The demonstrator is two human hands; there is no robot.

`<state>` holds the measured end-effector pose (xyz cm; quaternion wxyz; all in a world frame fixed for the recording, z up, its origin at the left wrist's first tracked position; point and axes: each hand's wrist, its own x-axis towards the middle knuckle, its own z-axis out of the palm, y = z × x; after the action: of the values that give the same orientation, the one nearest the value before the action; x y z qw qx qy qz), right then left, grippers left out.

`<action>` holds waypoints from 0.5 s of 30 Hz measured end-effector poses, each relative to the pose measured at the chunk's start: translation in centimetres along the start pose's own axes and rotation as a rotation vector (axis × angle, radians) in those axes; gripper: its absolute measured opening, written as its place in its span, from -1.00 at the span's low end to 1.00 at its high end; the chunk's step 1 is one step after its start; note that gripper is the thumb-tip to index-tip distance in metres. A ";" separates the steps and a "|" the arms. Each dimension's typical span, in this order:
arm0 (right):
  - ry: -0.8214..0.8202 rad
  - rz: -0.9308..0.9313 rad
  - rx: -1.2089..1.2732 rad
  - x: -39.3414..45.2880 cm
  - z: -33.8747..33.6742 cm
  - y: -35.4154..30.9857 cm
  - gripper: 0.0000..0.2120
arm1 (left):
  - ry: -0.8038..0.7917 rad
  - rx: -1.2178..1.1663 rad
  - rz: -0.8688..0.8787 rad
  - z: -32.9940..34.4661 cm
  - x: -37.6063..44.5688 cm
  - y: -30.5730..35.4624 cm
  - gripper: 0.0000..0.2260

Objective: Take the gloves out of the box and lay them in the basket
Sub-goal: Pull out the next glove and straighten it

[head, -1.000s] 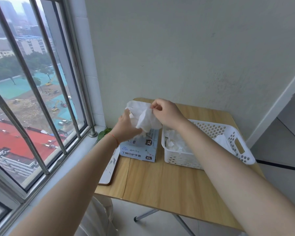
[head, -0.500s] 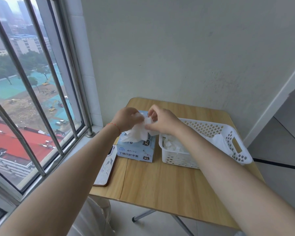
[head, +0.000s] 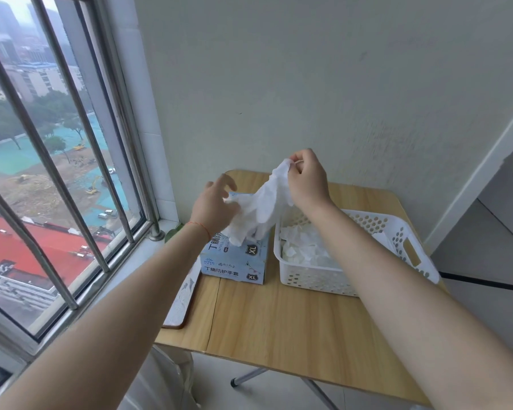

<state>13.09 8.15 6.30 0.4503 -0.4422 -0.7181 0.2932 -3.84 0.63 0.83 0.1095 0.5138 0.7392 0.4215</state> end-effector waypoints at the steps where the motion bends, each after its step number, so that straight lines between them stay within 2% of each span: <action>1: -0.003 -0.009 0.003 0.2 0.0 -0.1 -0.89 | -0.040 0.065 0.054 0.3 -0.4 0.2 -0.87; 2: 0.002 -0.018 0.004 0.2 0.1 -0.3 -0.89 | -0.099 0.153 0.095 0.7 -0.8 0.2 -0.89; 4: 0.075 -0.042 0.025 0.4 0.2 -0.8 -0.89 | -0.243 0.335 0.115 1.4 -1.3 0.1 -0.78; 8: 0.332 -0.090 0.118 0.6 -0.8 -2.0 -0.85 | -0.419 0.477 0.004 1.5 -1.7 0.6 -0.75; 10: 0.279 -0.088 0.072 0.7 -1.3 -2.1 -0.85 | -0.471 0.545 -0.047 1.5 -2.2 1.6 -0.79; 12: 0.111 -0.055 -0.024 0.6 -1.3 -1.6 -0.84 | -0.509 0.658 0.007 1.6 -2.5 2.1 -0.78; 15: -0.073 -0.008 -0.122 0.2 -1.1 -0.6 -0.85 | -0.466 0.538 0.046 1.4 -1.7 2.0 -0.90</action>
<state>13.86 8.06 7.30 0.3972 -0.4548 -0.7524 0.2632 -0.88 0.12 0.97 0.1264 0.6229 0.7673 0.0854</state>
